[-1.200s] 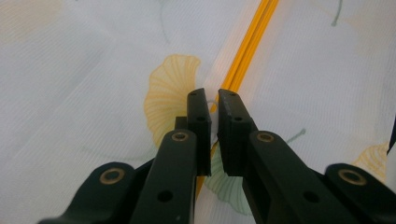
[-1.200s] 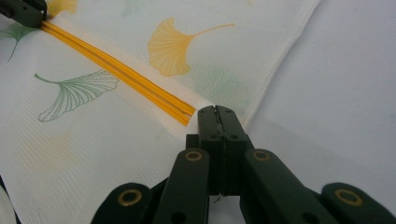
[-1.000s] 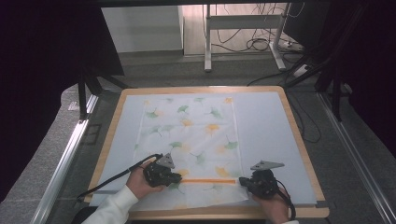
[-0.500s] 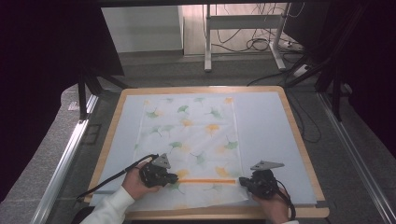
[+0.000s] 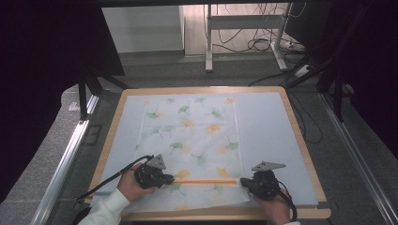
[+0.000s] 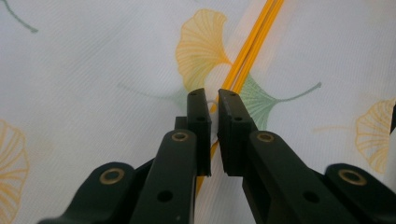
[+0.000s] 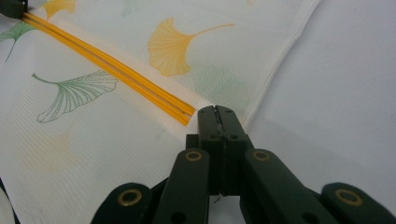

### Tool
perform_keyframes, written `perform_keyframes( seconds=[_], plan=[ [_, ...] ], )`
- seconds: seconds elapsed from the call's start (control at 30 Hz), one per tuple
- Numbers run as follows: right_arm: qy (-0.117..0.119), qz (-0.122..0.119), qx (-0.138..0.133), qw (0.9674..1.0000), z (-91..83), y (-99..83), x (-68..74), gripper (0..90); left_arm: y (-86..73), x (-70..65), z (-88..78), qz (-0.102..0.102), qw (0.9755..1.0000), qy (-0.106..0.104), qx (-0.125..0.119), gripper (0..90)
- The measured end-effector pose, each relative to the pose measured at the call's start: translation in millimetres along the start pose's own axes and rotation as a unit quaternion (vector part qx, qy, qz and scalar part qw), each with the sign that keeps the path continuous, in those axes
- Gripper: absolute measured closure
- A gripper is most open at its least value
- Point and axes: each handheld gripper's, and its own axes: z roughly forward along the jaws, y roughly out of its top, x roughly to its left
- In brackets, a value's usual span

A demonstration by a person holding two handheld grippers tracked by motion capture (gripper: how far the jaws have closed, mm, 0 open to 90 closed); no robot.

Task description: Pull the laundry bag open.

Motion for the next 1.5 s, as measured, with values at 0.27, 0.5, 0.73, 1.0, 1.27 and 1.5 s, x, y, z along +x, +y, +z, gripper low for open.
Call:
perform_keyframes(
  seconds=[0.27,0.5,0.73,1.0,1.27,1.5],
  plan=[
    [0.000,0.000,0.000,1.0000,0.0,0.1,0.0,89.3,-9.0,3.9,-6.6,-0.009,1.0000,0.002,0.000,85.0],
    [0.000,0.000,0.000,1.0000,-0.1,0.1,0.1,89.3,-14.0,6.9,-10.4,-0.015,0.9999,0.004,-0.001,85.0],
    [0.000,0.000,0.000,1.0000,0.0,0.1,-0.1,89.3,-18.8,9.7,-14.0,-0.021,0.9998,0.006,-0.001,85.0],
    [0.000,0.000,0.001,1.0000,0.0,0.2,0.0,89.2,-21.7,10.6,-16.1,-0.024,0.9997,0.008,-0.003,85.0],
    [0.000,-0.001,0.001,1.0000,0.0,0.2,0.0,89.3,-22.8,11.0,-17.8,-0.022,0.9997,0.012,0.002,85.0],
    [0.000,-0.001,0.001,1.0000,0.0,0.2,0.0,89.2,-29.2,14.8,-22.2,-0.031,0.9994,0.012,-0.001,85.0]
  ],
)
